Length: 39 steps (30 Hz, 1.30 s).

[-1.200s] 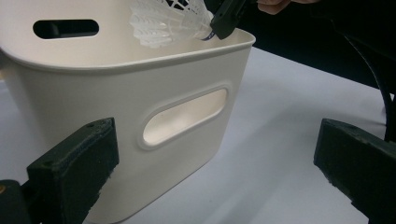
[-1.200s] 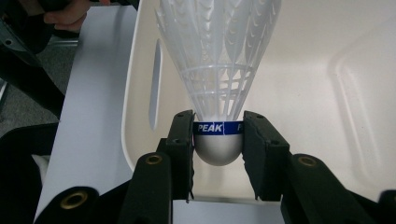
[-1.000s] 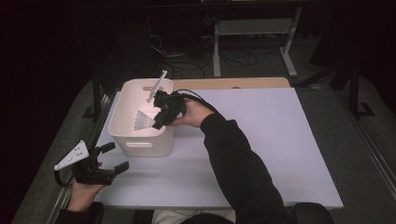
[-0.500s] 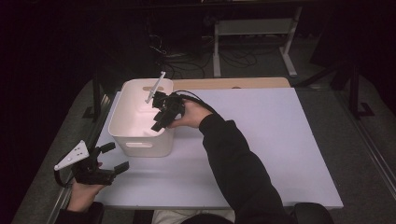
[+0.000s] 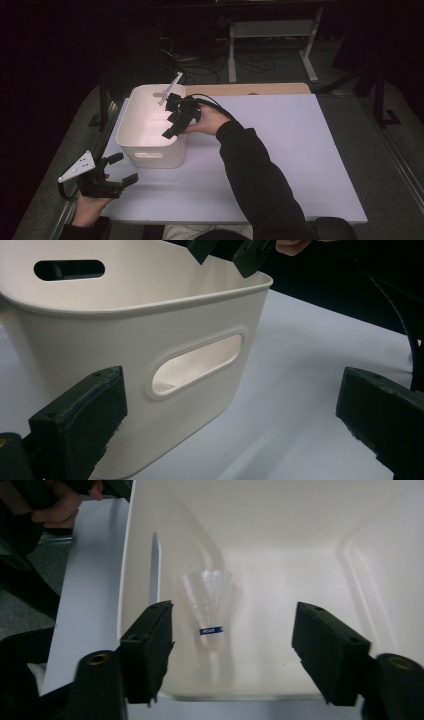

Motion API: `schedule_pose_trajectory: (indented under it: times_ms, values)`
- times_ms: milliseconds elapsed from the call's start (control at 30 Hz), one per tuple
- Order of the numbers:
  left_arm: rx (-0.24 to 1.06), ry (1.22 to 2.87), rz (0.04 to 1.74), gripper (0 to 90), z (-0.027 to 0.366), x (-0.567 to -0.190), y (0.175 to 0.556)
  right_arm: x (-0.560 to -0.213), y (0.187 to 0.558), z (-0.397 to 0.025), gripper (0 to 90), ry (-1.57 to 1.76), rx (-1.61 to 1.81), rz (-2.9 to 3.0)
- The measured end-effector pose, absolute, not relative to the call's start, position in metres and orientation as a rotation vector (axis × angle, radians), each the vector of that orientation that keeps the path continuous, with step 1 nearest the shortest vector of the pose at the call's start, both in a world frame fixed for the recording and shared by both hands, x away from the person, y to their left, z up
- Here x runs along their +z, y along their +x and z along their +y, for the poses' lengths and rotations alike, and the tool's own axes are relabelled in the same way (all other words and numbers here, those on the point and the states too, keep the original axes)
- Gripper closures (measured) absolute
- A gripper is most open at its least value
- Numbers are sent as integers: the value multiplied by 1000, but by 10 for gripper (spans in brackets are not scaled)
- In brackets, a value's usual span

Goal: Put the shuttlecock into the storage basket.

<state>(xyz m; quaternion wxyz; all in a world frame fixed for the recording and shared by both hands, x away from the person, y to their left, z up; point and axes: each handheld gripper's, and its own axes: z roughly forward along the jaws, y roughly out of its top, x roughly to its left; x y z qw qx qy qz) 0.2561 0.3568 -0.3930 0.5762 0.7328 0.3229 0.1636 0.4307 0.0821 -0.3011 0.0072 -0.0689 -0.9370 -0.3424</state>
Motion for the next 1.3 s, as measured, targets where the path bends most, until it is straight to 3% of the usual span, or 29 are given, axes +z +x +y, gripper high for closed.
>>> schedule_pose_trajectory:
  times_ms: [167,567,1300]
  values:
    - [383,1715,757,0,357,-393,256,-297,430,78,176,-246,-1105,-2940]
    - [381,1716,759,0,357,-393,256,-289,428,62,8,-312,-1173,-2941]
    - [383,1713,766,0,357,-393,257,-280,425,12,0,-427,-1318,-2911]
